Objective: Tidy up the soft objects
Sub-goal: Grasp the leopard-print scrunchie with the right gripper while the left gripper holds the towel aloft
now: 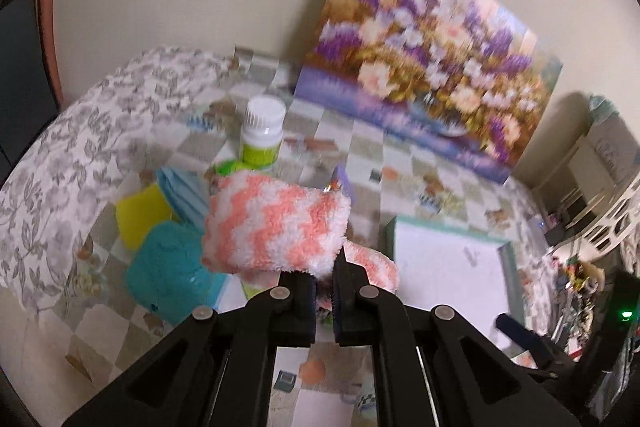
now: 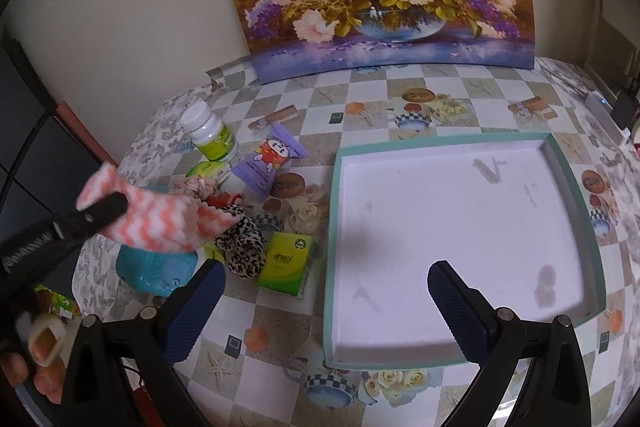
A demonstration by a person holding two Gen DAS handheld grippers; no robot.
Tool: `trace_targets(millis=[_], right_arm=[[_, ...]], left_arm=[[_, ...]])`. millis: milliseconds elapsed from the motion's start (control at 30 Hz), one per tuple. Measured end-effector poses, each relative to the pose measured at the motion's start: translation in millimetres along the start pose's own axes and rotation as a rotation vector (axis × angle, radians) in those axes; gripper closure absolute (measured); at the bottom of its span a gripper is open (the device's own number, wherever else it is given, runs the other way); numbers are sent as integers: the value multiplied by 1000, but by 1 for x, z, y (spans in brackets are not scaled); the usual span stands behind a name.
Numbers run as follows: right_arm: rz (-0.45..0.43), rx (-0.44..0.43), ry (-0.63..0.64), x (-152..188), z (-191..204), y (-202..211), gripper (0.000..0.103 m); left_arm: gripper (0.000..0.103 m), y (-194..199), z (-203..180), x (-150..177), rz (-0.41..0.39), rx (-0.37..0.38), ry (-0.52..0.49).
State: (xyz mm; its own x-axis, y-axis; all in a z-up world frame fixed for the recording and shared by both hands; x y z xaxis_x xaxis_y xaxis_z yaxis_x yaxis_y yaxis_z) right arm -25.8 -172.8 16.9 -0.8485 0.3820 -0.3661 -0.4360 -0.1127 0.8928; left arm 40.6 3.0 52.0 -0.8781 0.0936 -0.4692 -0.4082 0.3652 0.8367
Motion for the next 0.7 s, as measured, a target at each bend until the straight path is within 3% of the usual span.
trace_targets(millis=[167, 333, 700], right_arm=[[-19, -15, 36, -5, 9, 1, 2], [19, -17, 75, -9, 23, -15, 7], [160, -34, 143, -24, 73, -76, 18]], left_arm=[[97, 30, -4, -7, -118, 40, -27], [97, 47, -1, -17, -181, 41, -36], [97, 30, 15, -58, -148, -81, 36]])
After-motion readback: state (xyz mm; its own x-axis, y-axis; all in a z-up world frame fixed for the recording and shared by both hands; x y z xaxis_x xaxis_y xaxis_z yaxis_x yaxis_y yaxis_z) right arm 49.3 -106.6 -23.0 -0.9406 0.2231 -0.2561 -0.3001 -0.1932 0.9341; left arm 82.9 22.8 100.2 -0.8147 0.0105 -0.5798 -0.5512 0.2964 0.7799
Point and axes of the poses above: each gripper's, at about its wrist camera, not at the fingertips, and y roughly against the way its jaws point, z to its left, x to its underside, the point moved 3 cm from there along -y, roughly the way its jaws point, and after that the axes turned 10 degrees about z, right-handed, at the moved point
